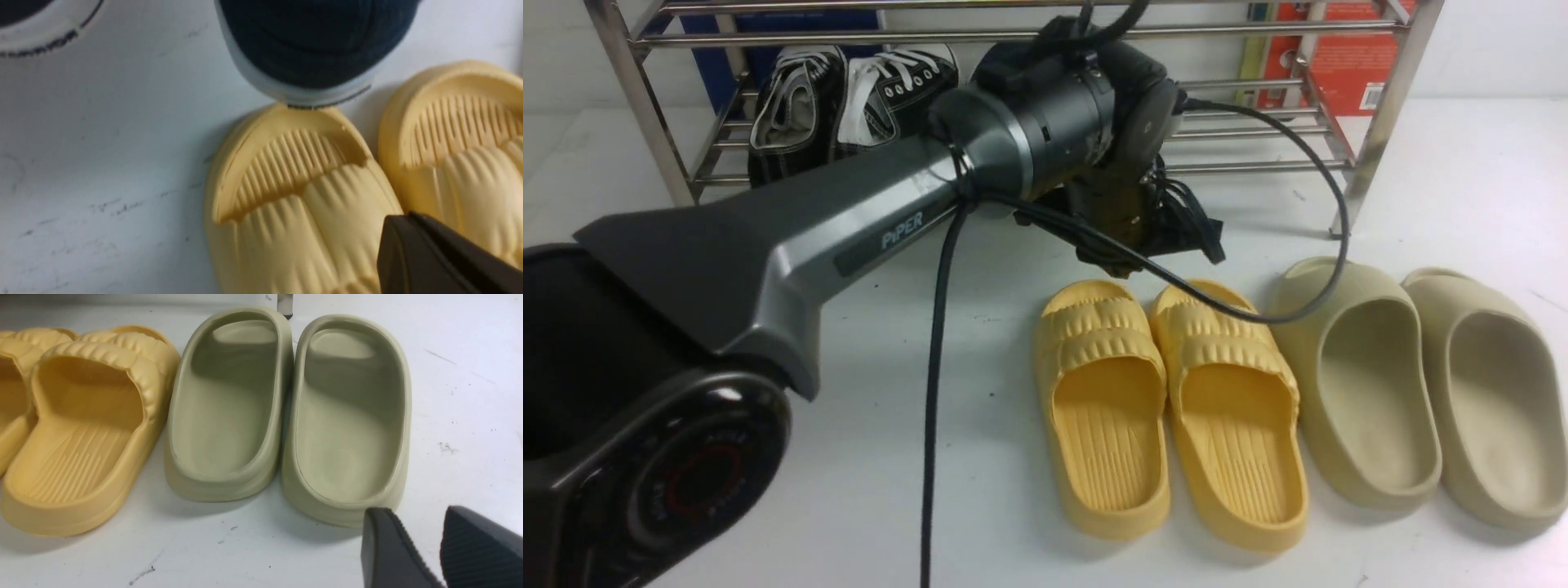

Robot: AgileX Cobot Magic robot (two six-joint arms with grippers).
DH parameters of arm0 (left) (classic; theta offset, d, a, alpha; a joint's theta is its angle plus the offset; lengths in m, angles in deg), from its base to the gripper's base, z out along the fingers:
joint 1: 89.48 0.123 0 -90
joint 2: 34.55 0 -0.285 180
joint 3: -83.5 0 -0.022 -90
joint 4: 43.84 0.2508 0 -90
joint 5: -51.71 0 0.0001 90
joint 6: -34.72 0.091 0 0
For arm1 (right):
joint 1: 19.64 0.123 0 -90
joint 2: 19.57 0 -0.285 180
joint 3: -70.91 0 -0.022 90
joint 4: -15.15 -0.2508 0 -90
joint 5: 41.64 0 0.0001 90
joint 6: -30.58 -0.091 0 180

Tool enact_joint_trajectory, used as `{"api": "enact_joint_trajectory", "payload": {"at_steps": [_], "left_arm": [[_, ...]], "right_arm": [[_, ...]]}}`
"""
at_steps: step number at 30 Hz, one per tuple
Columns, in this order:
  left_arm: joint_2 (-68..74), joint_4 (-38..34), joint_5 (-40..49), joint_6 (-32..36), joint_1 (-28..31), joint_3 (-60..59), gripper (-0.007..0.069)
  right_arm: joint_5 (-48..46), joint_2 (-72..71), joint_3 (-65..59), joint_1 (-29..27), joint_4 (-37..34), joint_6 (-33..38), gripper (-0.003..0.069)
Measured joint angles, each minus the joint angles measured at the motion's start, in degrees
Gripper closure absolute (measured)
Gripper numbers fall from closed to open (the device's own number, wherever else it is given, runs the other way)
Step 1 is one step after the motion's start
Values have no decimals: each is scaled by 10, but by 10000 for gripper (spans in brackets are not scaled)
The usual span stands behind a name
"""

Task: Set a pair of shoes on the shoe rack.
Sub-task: Use the left arm to put a shoe into the shoe rack

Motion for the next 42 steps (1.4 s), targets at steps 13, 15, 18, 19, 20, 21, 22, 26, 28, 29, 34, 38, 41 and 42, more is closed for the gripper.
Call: {"api": "enact_joint_trajectory", "payload": {"at_steps": [13,15,18,19,20,21,22,26,28,29,34,38,41,42], "left_arm": [[24,89,-115,-60,19,-1,638],[31,100,-128,-64,21,0,638],[35,110,-147,-66,23,0,638],[35,115,-153,-66,23,0,638],[35,120,-160,-66,23,0,638],[35,126,-168,-66,23,0,638],[35,133,-176,-67,23,-1,638],[39,163,-199,-73,23,-1,638],[40,176,-208,-74,23,-2,638],[42,191,-220,-75,25,-2,638],[51,210,-259,-87,35,-2,638],[56,214,-265,-105,42,-4,638],[56,214,-265,-121,43,-5,638],[56,213,-264,-125,43,-5,638]], "right_arm": [[0,0,0,0,0,0,419],[0,0,0,0,0,0,419],[0,0,0,0,0,0,419],[0,0,0,0,0,0,419],[0,0,0,0,0,0,419],[0,0,0,0,0,0,419],[0,0,0,0,0,0,419],[0,0,0,0,0,0,419],[0,0,0,0,0,0,419],[0,0,0,0,0,0,419],[0,0,0,0,0,0,419],[0,0,0,0,0,0,419],[0,0,0,0,0,0,419],[0,0,0,0,0,0,419]]}}
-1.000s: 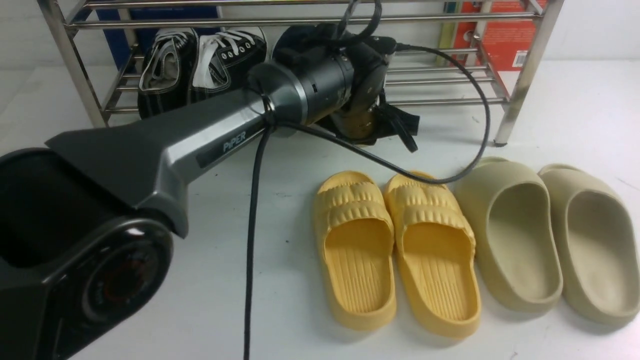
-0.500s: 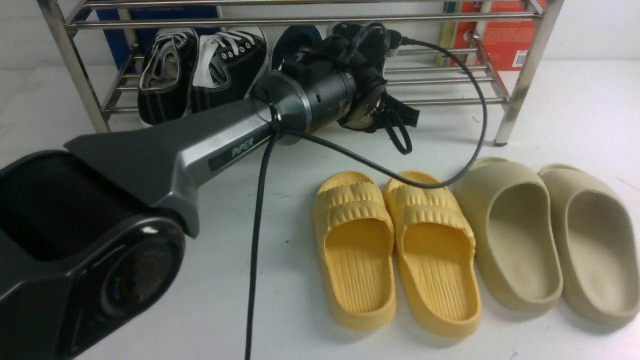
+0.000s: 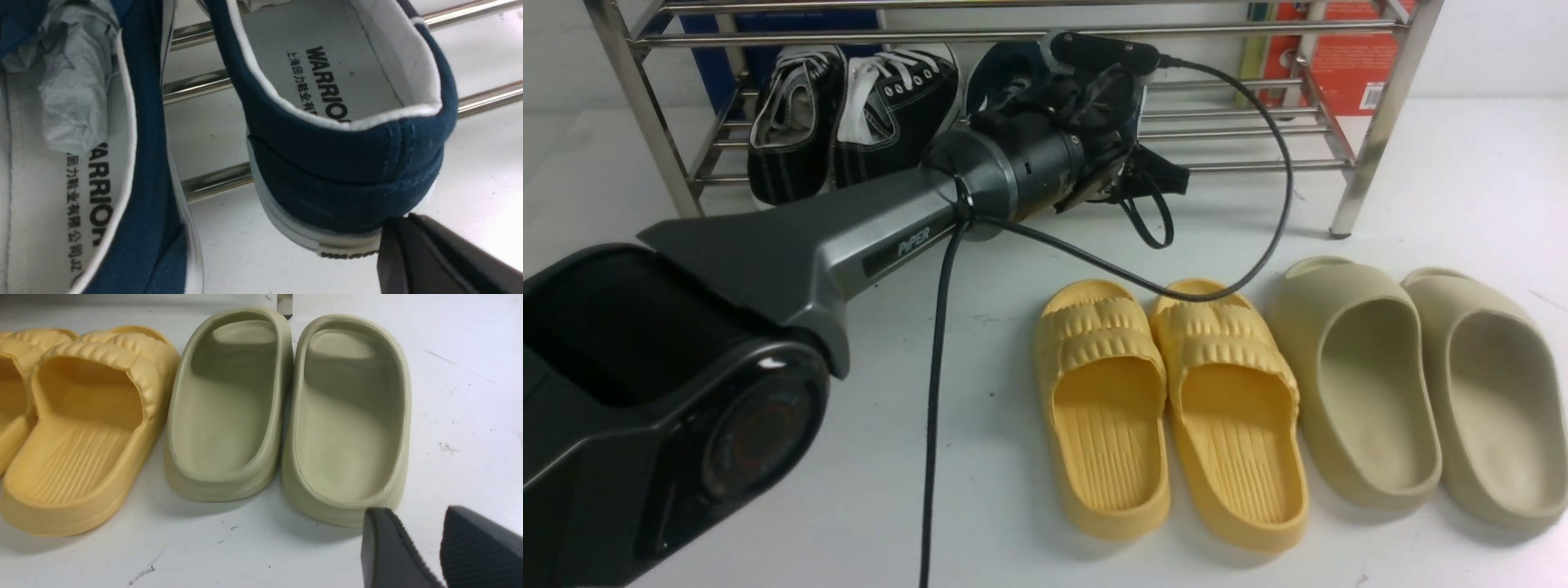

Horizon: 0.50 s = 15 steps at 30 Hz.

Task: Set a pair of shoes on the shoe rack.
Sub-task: Use the left arm to put a shoe into the shoe rack

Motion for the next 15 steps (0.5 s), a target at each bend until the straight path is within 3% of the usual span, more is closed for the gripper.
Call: {"api": "enact_joint_trajectory", "payload": {"at_steps": [4,15], "left_arm": [[-8,-15,32,-8,-6,0,638],[-96,-66,257,-8,-73,-16,638]], "right_arm": [[0,0,0,0,0,0,419],[0,0,0,0,0,0,419]]}}
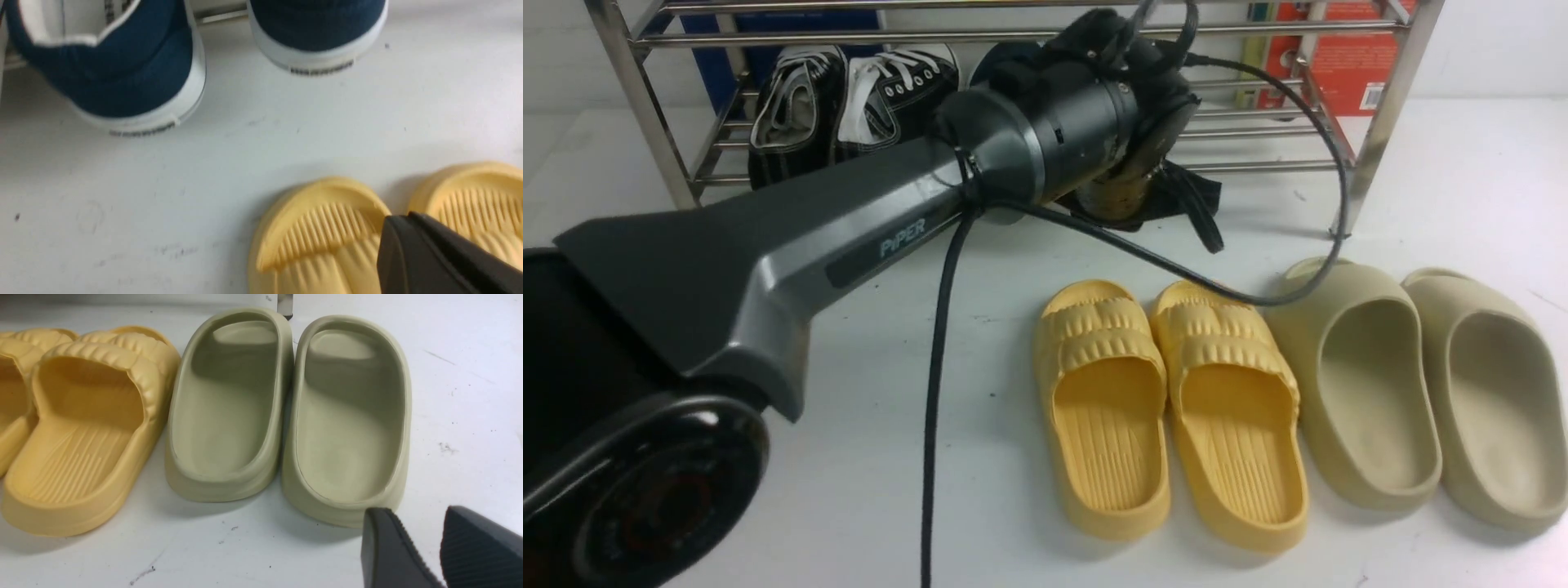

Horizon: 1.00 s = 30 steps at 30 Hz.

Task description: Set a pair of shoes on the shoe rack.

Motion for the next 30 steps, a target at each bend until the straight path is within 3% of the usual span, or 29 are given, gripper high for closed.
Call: {"api": "enact_joint_trajectory", "payload": {"at_steps": [7,16,23,30], "left_arm": [[-184,-33,-13,-6,-21,-183,638],[-509,-59,-142,-6,-21,-536,638],[-673,-58,-249,-6,-21,-677,638],[-711,-35,-235,-5,-21,-733,638]], "right_arm": [[0,0,0,0,0,0,419],[0,0,0,0,0,0,419],[0,0,0,0,0,0,419],[0,0,0,0,0,0,419]]}}
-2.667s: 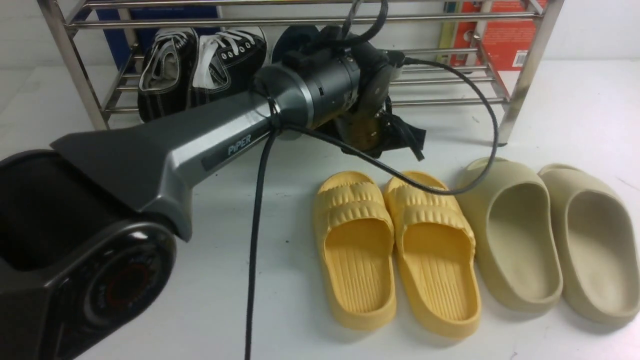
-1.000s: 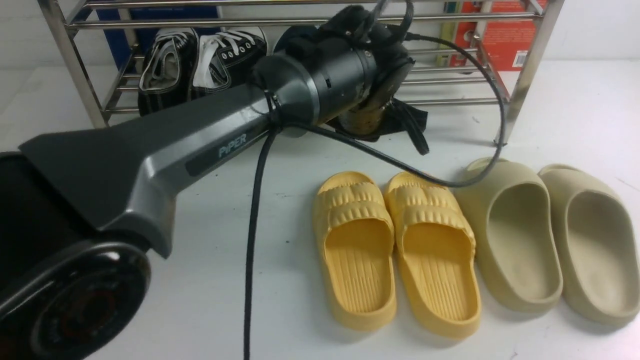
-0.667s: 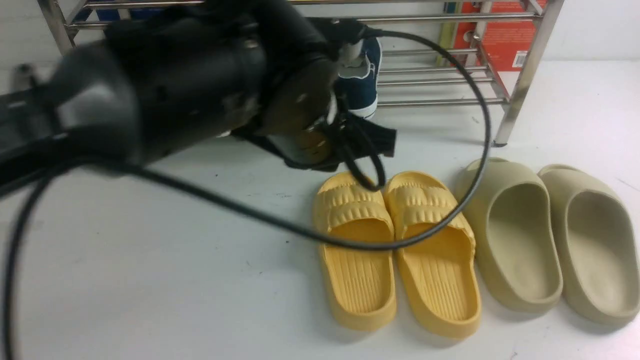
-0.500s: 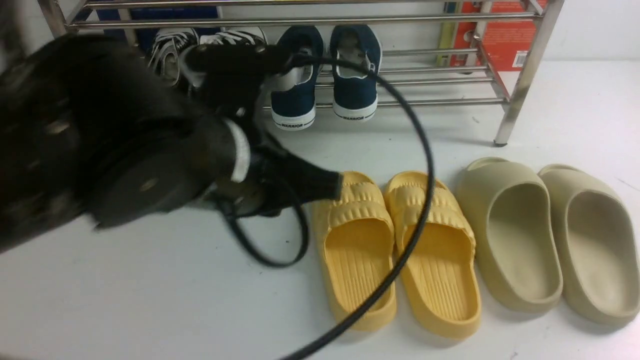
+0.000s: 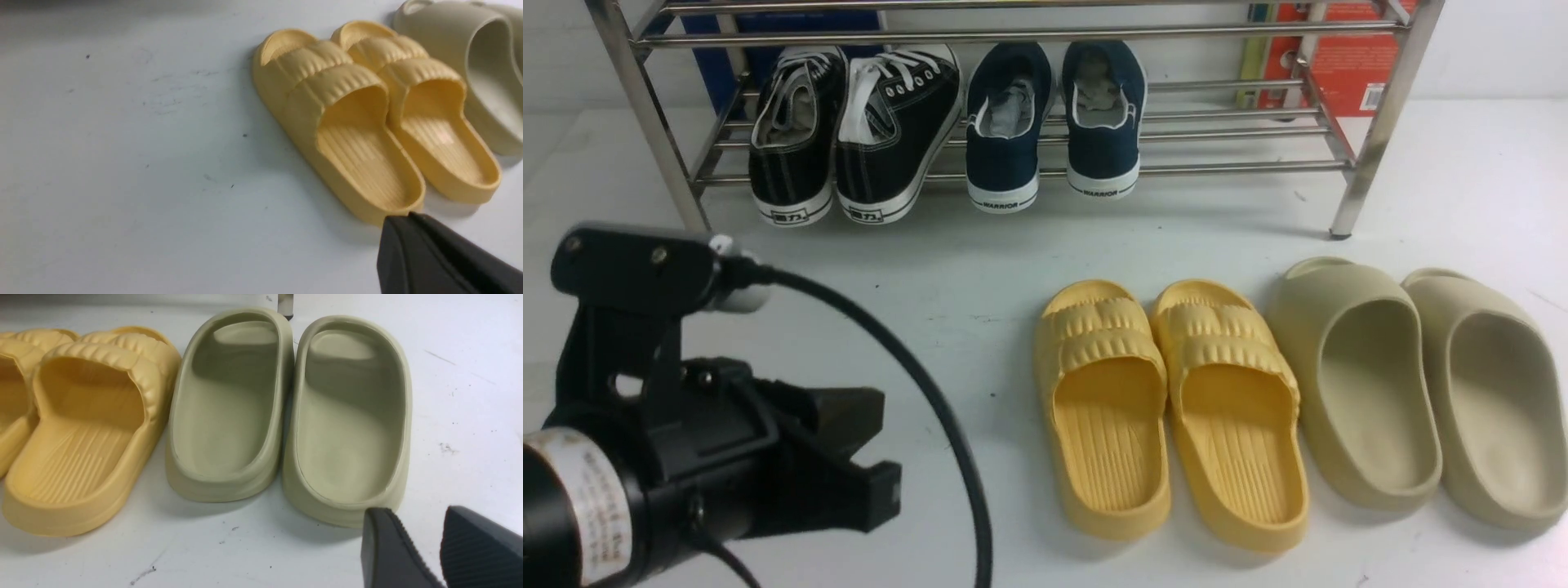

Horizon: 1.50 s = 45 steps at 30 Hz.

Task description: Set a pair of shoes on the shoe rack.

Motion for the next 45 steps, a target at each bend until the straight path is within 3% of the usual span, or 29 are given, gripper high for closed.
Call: {"api": "enact_joint_trajectory", "payload": {"at_steps": [16,30,37,43,45], "left_arm": [[2,8,44,6,0,-3,638],[-62,-1,-2,112,11,-35,638],[-222,-75,-122,182,174,-146,638],[-348,-171,-141,279,306,-215,638],[-406,-213,-152,310,381,-247,638]], "right_arm": [[0,0,0,0,0,0,419],[0,0,0,0,0,0,419],[0,0,0,0,0,0,419],[0,0,0,0,0,0,419],[0,0,0,0,0,0,419]]}}
